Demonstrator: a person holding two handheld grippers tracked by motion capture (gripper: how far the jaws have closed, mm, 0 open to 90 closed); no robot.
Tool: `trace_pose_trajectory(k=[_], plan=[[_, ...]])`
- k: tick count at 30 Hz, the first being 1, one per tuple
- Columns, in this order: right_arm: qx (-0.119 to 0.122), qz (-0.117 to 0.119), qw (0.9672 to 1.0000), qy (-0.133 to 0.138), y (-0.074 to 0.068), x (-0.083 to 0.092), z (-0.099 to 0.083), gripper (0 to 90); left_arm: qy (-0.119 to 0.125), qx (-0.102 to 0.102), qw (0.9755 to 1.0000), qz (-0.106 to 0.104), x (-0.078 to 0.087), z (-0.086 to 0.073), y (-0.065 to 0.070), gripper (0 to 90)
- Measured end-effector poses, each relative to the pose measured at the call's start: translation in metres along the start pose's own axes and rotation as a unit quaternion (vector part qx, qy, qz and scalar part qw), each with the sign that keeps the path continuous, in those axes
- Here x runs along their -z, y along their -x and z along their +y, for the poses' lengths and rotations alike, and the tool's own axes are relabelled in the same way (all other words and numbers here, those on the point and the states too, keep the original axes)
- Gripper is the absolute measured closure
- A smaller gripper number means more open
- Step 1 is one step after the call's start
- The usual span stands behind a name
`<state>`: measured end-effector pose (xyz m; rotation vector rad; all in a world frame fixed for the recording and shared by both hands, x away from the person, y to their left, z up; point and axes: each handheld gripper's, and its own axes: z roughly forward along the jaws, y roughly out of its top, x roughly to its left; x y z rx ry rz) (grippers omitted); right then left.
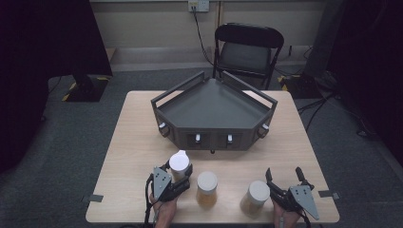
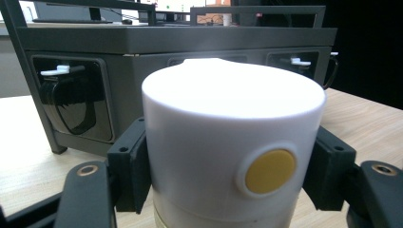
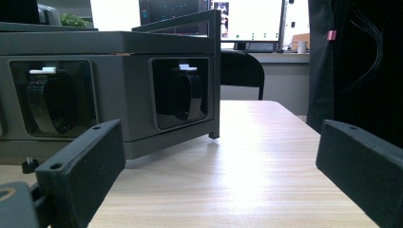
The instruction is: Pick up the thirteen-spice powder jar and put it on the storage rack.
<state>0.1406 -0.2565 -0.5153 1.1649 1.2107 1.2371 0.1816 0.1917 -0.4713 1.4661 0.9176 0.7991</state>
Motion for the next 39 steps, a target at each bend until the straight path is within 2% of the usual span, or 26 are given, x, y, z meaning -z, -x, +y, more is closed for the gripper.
trace_pose_trajectory(k=[12,33,39], plan=[[0.000,0.000,1.0000,0.000,0.000,0.000,0.000,1.4,0.001,0.000,1.0000,-0.003,0.003,0.006,-0.002,31.1],[0.000,0.000,1.0000,0.000,0.000,0.000,0.000,1.4,0.009,-0.013,0.9998,-0.011,0.007,0.023,-0.006,31.1],[0.000,0.000,1.0000,0.000,0.000,0.000,0.000,1.3,0.011,-0.010,0.9998,-0.012,0.007,0.028,-0.008,31.1]])
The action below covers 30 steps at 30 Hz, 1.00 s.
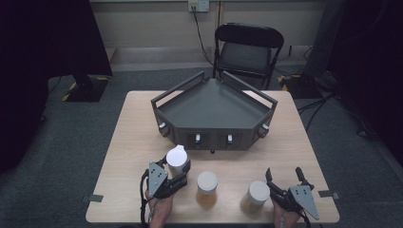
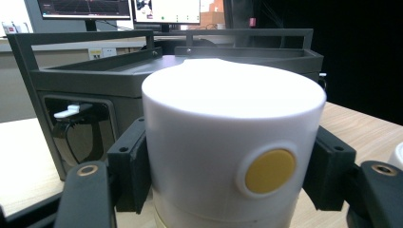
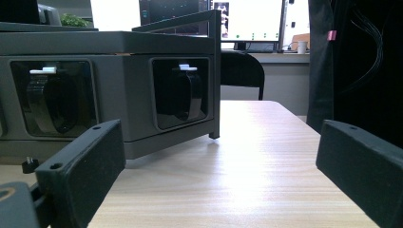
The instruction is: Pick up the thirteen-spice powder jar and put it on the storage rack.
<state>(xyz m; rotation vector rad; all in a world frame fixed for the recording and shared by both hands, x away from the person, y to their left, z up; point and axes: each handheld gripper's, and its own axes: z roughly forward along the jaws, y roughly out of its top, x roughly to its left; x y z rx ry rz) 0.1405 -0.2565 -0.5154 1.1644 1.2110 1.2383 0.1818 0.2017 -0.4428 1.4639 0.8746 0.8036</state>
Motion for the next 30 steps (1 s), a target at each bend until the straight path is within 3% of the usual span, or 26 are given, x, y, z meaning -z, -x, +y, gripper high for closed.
trace_pose_trajectory(k=[18,30], plan=[[0.000,0.001,1.0000,0.000,0.001,0.000,0.000,1.3,0.000,-0.006,1.0000,-0.003,-0.004,0.018,-0.005,31.1],[0.000,0.003,1.0000,0.000,0.001,0.000,0.000,1.3,0.002,-0.012,0.9998,-0.017,-0.010,0.032,-0.007,31.1]])
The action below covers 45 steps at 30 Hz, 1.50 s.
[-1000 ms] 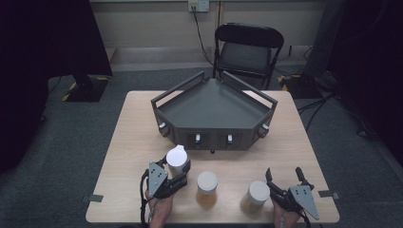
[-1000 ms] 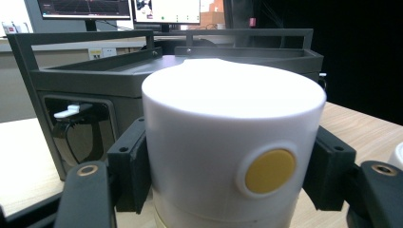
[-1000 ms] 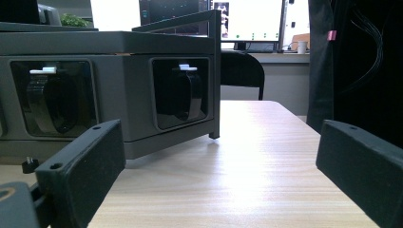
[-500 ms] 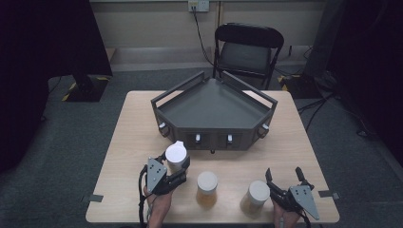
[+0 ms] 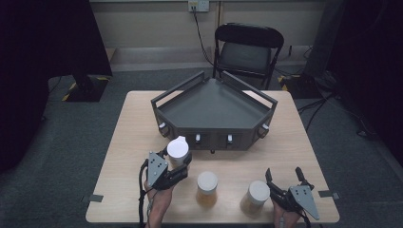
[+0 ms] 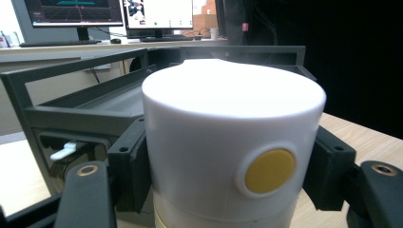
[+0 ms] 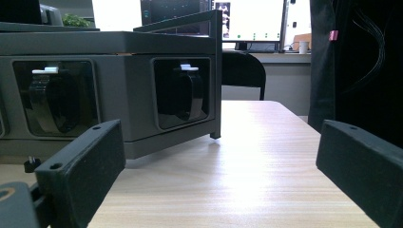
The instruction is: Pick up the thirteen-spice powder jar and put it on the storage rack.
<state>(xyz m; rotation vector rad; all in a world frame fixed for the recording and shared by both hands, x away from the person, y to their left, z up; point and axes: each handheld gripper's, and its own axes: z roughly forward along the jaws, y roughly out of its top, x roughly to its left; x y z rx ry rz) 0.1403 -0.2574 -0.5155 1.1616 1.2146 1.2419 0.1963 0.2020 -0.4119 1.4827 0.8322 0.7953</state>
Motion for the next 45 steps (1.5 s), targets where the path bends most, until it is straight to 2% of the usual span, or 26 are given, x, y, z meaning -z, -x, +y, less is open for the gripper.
trace_pose_trajectory(k=[5,15,24,32,45], plan=[[0.000,0.000,1.0000,0.000,0.000,0.000,0.000,1.3,0.003,-0.001,1.0000,-0.001,-0.003,0.008,0.000,31.1],[0.000,0.000,1.0000,0.000,0.000,0.000,0.000,1.3,0.004,-0.020,0.9998,-0.008,-0.009,0.024,-0.002,31.1],[0.000,0.000,1.0000,0.000,0.000,0.000,0.000,1.3,0.012,-0.024,0.9996,-0.011,-0.014,0.037,-0.004,31.1],[0.000,0.001,1.0000,0.000,0.000,0.000,0.000,1.3,0.019,-0.015,0.9996,-0.012,-0.022,0.046,-0.007,31.1],[0.000,0.001,1.0000,0.000,0.000,0.000,0.000,1.3,0.021,-0.015,0.9996,-0.010,-0.034,0.058,-0.013,31.1]])
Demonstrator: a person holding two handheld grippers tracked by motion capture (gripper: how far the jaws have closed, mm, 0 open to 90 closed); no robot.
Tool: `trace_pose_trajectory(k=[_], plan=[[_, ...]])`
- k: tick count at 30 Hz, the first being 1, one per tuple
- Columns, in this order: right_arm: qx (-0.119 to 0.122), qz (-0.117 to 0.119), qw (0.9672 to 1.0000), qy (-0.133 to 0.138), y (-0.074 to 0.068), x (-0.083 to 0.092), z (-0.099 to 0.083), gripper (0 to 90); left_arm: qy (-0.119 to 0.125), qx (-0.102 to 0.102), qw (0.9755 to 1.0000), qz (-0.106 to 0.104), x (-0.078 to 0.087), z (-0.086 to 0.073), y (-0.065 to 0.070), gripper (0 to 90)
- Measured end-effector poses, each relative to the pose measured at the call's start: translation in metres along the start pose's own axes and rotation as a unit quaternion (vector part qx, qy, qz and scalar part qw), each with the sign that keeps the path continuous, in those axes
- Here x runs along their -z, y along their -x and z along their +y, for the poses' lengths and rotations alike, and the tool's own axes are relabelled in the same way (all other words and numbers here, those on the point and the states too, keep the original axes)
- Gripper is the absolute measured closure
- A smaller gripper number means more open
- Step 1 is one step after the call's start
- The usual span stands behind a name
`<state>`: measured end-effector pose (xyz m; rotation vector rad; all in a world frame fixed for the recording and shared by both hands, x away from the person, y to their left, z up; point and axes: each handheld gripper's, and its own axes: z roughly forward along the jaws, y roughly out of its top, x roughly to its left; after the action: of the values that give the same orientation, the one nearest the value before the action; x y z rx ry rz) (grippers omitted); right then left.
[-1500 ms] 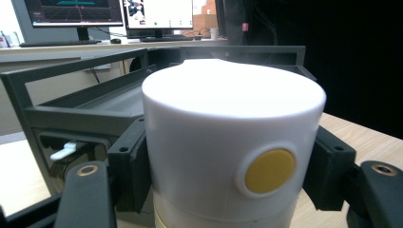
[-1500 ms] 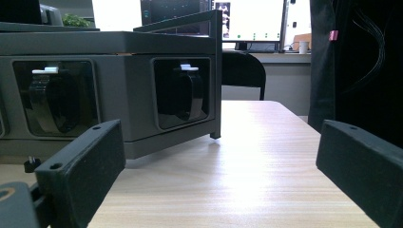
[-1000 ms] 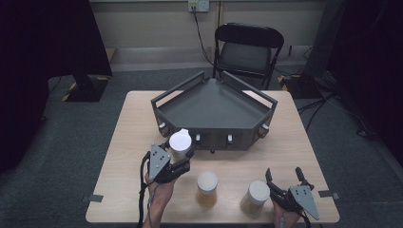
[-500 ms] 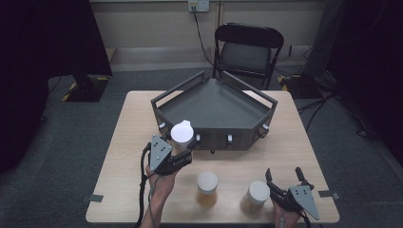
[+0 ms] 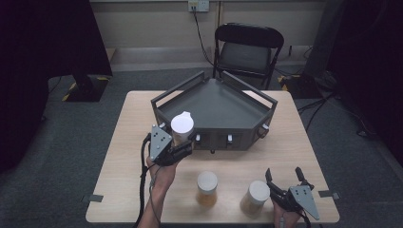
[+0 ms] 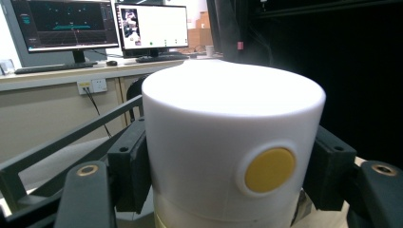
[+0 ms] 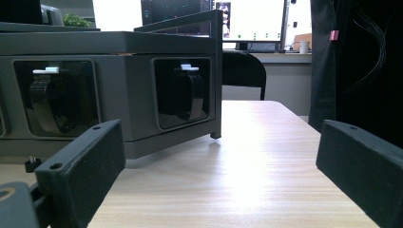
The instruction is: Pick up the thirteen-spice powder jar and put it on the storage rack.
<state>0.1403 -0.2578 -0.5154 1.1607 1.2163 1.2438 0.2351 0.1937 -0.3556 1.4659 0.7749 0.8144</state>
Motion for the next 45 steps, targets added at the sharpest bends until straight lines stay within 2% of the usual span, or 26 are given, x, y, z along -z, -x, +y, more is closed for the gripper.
trace_pose_trajectory(k=[17,25,36,45], plan=[[0.000,0.002,1.0000,0.000,0.001,0.000,0.000,1.3,0.007,-0.005,1.0000,0.004,-0.018,0.015,0.001,31.1],[0.000,0.002,1.0000,0.000,0.001,0.000,0.000,1.3,0.008,0.003,0.9999,0.006,-0.032,0.021,0.000,31.1],[0.000,0.003,1.0000,0.000,0.001,0.000,0.000,1.3,0.009,0.000,0.9998,0.016,-0.052,0.028,0.001,31.1],[0.000,0.003,1.0000,0.000,0.001,0.000,0.000,1.3,0.004,0.001,0.9996,0.028,-0.068,0.033,-0.005,31.2]])
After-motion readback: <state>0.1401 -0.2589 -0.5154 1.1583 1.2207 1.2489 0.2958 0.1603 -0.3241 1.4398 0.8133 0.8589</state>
